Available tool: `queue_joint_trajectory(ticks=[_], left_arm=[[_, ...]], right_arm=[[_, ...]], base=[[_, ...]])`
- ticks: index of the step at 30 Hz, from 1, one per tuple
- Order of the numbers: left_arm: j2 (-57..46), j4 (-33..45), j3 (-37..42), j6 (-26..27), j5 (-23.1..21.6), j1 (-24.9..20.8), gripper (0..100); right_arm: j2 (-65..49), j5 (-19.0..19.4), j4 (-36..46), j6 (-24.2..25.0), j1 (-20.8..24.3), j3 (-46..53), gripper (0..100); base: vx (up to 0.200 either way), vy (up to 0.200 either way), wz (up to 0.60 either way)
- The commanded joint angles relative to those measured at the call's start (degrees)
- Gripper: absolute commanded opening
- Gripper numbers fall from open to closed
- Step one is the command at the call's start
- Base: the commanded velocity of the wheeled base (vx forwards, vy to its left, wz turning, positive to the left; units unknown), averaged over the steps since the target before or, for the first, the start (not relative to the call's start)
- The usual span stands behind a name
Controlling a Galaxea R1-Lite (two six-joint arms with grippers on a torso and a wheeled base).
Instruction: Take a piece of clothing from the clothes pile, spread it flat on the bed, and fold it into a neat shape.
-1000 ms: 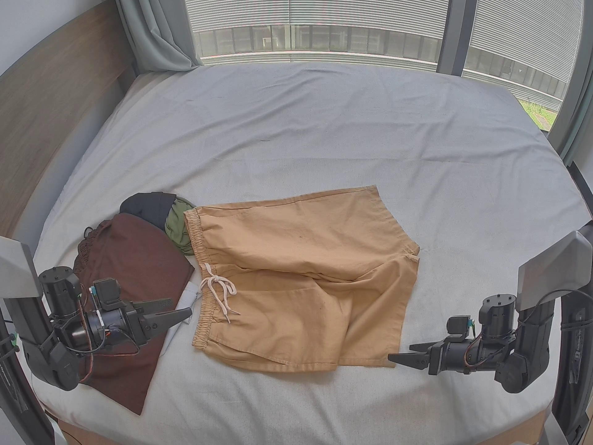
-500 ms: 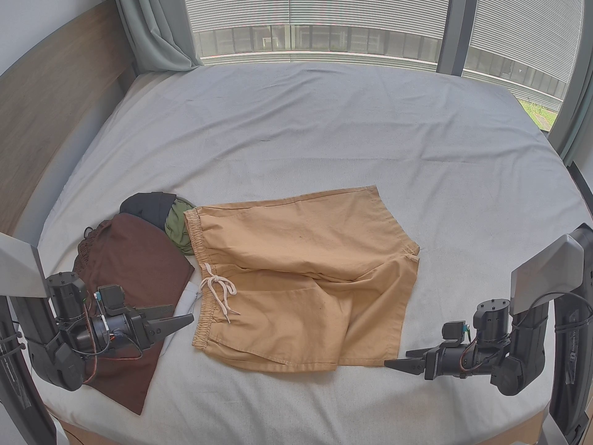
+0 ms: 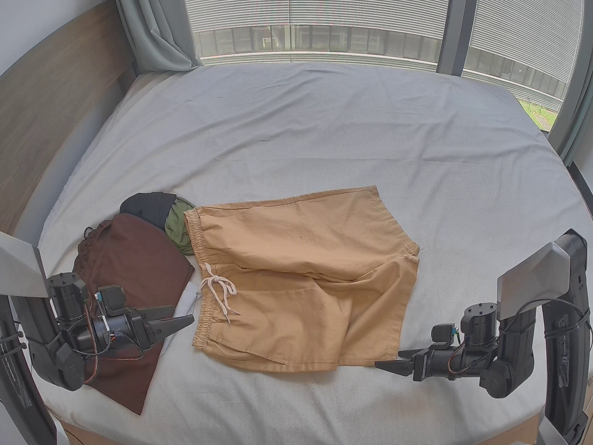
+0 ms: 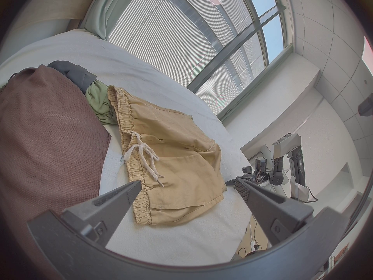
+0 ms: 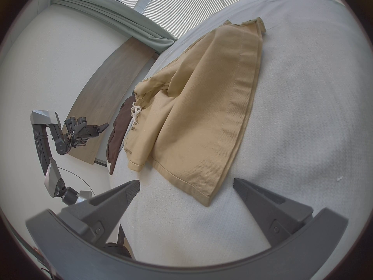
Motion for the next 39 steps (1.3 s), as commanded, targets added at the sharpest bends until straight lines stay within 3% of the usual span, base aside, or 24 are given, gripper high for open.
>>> queue_joint_trajectory(ticks=[1,7,15,16,22,31,39], left_arm=[[0.0,0.0,0.1,0.1,0.0,-0.1,100],[-0.1,0.0,-0.1,0.0,-0.1,-0.1,100],[-0.1,0.0,-0.1,0.1,-0.1,-0.1,100],[0.0,0.0,-0.2,0.1,-0.1,-0.1,100],[0.1,0.0,-0.1,0.1,-0.1,-0.1,100],[0.3,0.0,-0.1,0.1,-0.1,-0.2,100],[1.0,0.1,-0.1,0.1,-0.1,-0.2,100]], right_arm=[[0.9,0.0,0.1,0.8,1.4,-1.0,100],[0.8,0.1,0.1,4.2,2.4,-2.5,100],[0.8,-0.1,0.1,4.4,1.8,-2.6,100],[0.8,-0.1,0.1,4.4,1.7,-2.7,0],[0.8,-0.3,0.1,4.4,1.7,-3.0,0],[-0.1,-5.4,0.1,4.3,1.3,-2.1,0],[-4.4,-6.1,0.3,3.2,-4.0,1.7,0]], base=[[0.000,0.000,0.00],[0.000,0.000,0.00],[0.000,0.000,0.00],[0.000,0.000,0.00],[0.000,0.000,0.00],[0.000,0.000,0.00],[0.000,0.000,0.00]])
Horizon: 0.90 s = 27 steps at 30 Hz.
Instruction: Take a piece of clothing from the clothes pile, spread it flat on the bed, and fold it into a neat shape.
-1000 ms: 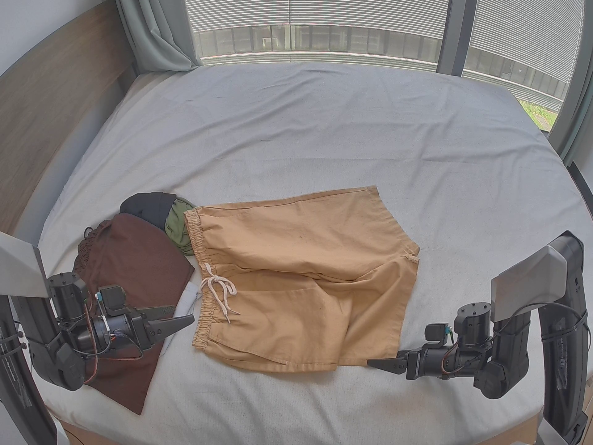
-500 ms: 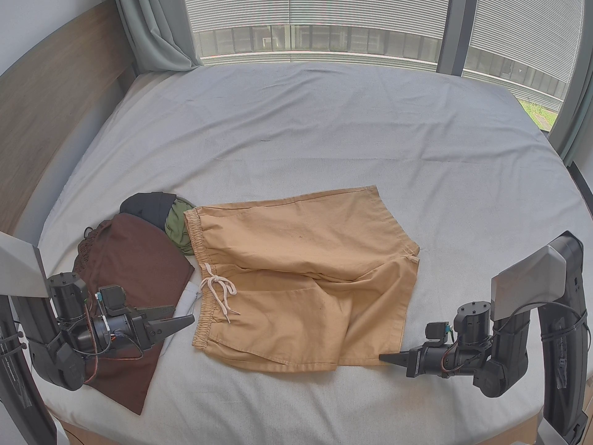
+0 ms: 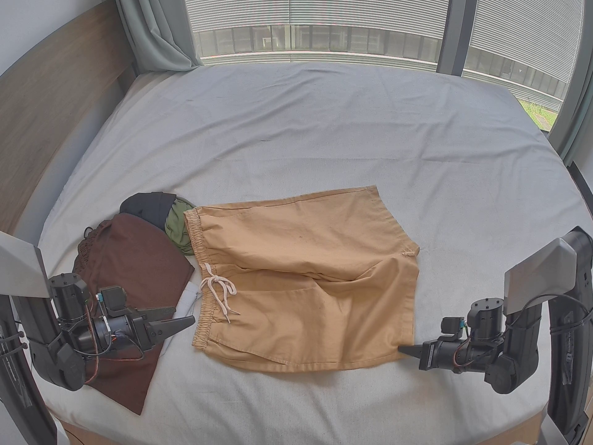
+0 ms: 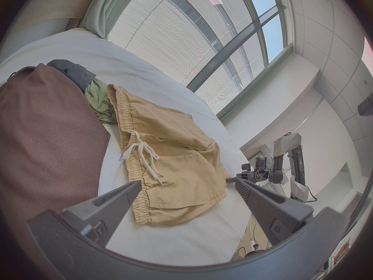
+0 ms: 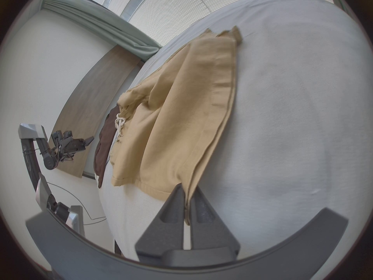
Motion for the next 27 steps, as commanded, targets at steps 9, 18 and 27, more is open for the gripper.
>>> queue_joint_trajectory(ticks=[9,18,27], left_arm=[[1.8,-0.1,-0.1,0.1,0.0,0.1,100],[4.2,-0.1,-0.8,0.2,0.2,0.2,100],[6.4,0.0,-0.9,1.1,-0.6,0.9,100]], right_arm=[[-3.9,0.1,0.0,-3.0,-5.8,4.5,0],[-4.8,0.1,0.0,-3.2,-7.9,4.8,0],[-4.2,0.3,0.0,-3.2,-7.4,4.3,0]], base=[[0.000,0.000,0.00],[0.000,0.000,0.00],[0.000,0.000,0.00]])
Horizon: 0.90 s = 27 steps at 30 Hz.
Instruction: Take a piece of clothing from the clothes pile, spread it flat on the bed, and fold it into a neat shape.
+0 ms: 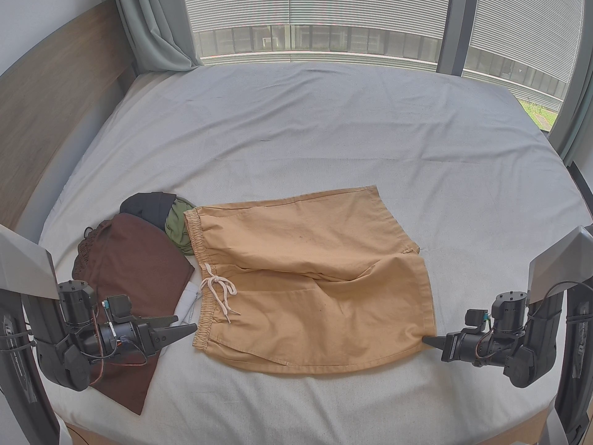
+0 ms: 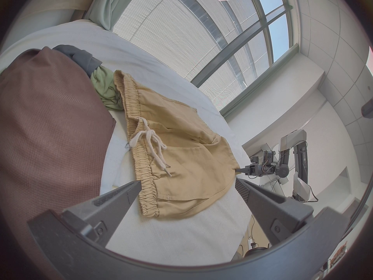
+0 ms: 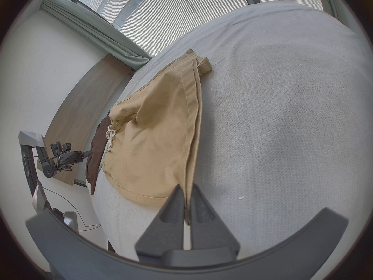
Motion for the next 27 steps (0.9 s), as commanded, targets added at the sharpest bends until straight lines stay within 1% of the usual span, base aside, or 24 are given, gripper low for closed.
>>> queue_joint_trajectory(ticks=[1,6,11,16,20,27], left_arm=[[2.3,0.0,0.0,0.1,-0.3,0.2,100],[4.8,-0.1,-0.4,0.0,-0.2,0.1,100],[7.4,-0.1,-1.6,0.1,0.1,-0.3,100],[9.7,-0.1,-2.8,0.1,1.0,-1.1,100],[10.8,-0.1,-3.5,-0.1,2.6,-1.2,100],[13.1,-0.1,-4.4,-0.3,3.2,-1.8,100]], right_arm=[[0.4,0.0,0.0,0.0,0.3,-0.2,0],[0.3,0.0,0.0,-0.1,0.4,-0.2,0],[0.5,0.0,0.0,-1.3,0.4,-0.4,0],[0.5,0.1,0.0,-1.4,0.5,-0.4,0],[0.5,0.1,0.0,-1.4,0.4,-0.5,0],[0.5,0.2,0.0,-1.4,0.4,-0.9,0]], base=[[0.000,0.000,0.00],[0.000,0.000,0.00],[0.000,0.000,0.00],[0.000,0.000,0.00],[0.000,0.000,0.00],[0.000,0.000,0.00]])
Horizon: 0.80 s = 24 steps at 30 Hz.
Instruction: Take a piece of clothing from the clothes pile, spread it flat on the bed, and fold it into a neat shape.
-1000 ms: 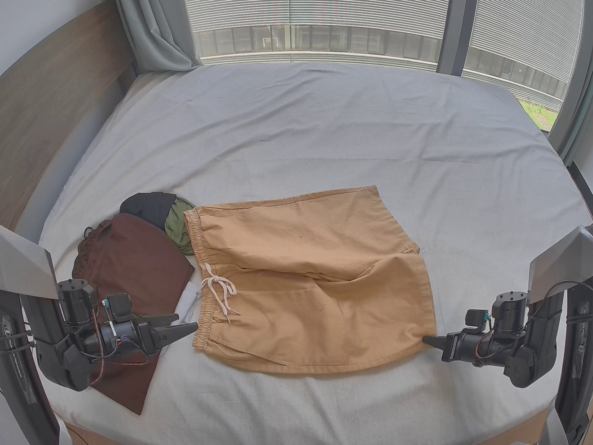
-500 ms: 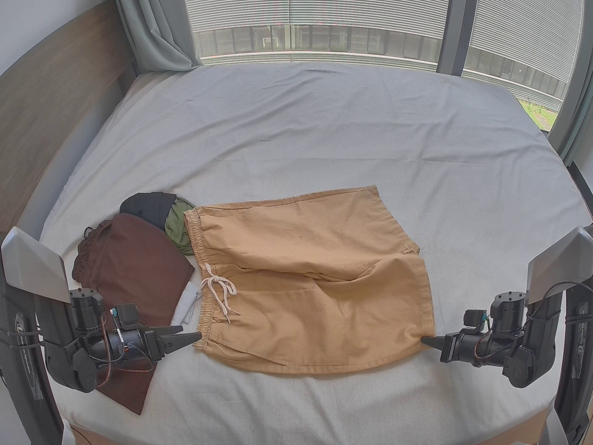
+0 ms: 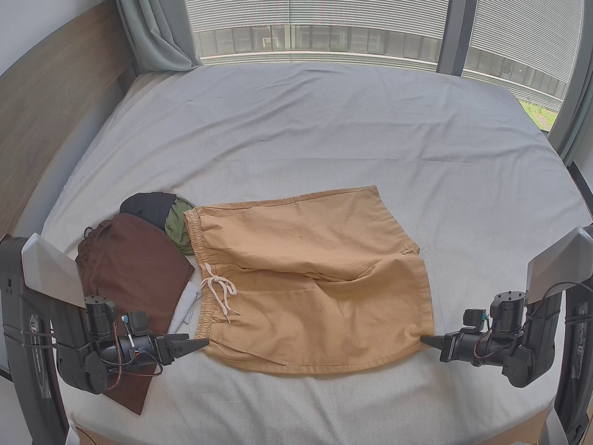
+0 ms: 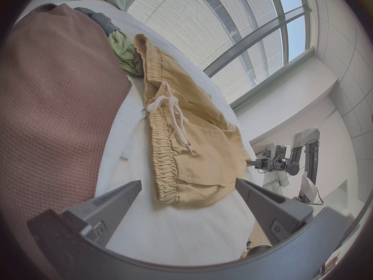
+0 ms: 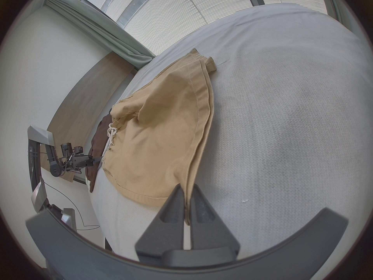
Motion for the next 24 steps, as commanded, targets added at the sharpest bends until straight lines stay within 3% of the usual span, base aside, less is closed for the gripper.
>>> queue_joint_trajectory(ticks=[1,7,15,24], left_arm=[[2.0,0.0,-0.7,-0.3,0.4,-0.8,100],[3.7,0.0,-1.7,-1.4,0.9,-2.0,100],[3.9,0.0,-3.6,-6.1,6.2,-4.4,100],[4.4,0.0,-3.9,-6.4,6.2,-4.8,100]], right_arm=[[0.1,0.0,-0.1,0.0,0.0,-0.2,0],[0.1,0.0,0.0,0.0,0.0,-0.3,0],[0.2,0.0,0.0,0.1,0.0,-0.6,0],[0.6,0.0,-0.1,0.0,0.0,-0.7,0]], base=[[0.000,0.000,0.00],[0.000,0.000,0.00],[0.000,0.000,0.00],[0.000,0.000,0.00]])
